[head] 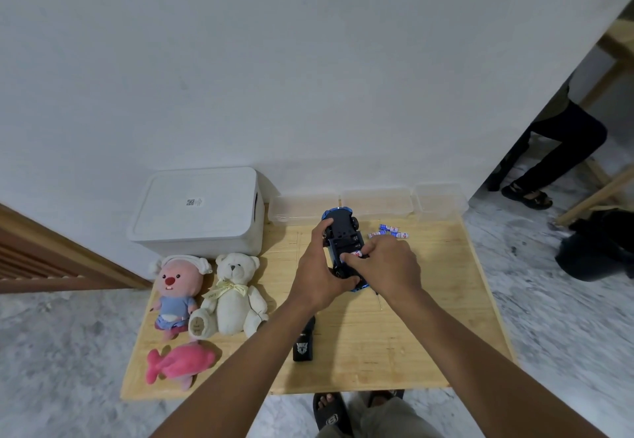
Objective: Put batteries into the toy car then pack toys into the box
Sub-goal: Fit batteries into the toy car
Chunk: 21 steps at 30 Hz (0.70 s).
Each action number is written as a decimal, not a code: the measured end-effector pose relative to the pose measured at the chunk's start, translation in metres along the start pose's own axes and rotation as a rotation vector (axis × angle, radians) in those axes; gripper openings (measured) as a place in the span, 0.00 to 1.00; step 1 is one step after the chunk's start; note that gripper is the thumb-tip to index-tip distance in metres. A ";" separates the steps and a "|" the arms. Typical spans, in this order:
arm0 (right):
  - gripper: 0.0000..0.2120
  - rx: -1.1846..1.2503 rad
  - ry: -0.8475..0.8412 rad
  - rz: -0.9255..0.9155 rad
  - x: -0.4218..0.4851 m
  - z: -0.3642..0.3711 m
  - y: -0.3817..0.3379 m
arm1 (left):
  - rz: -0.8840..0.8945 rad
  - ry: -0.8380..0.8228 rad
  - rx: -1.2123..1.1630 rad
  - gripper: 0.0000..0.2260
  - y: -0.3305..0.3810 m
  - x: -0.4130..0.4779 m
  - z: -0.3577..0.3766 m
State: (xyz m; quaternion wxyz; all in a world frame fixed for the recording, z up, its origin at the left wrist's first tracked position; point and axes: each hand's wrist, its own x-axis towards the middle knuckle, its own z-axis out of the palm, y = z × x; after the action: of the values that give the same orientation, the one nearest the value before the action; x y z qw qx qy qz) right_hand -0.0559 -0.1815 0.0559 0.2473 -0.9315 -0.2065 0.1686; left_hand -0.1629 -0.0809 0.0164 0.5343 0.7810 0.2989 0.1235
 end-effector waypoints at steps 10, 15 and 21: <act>0.20 0.088 -0.149 0.102 0.008 0.004 -0.002 | 0.025 -0.035 0.053 0.53 -0.004 -0.002 -0.003; 0.19 0.216 -0.201 0.149 0.010 0.006 0.000 | 0.021 -0.025 0.054 0.54 -0.006 -0.003 -0.003; 0.13 0.253 -0.054 0.094 -0.002 0.004 -0.007 | 0.004 -0.032 0.014 0.53 -0.003 -0.002 -0.005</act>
State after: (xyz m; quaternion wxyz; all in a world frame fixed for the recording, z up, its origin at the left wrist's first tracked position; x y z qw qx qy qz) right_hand -0.0612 -0.1750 0.0566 0.3492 -0.8966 -0.1463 0.2298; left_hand -0.1681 -0.0776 0.0157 0.5333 0.7872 0.2895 0.1101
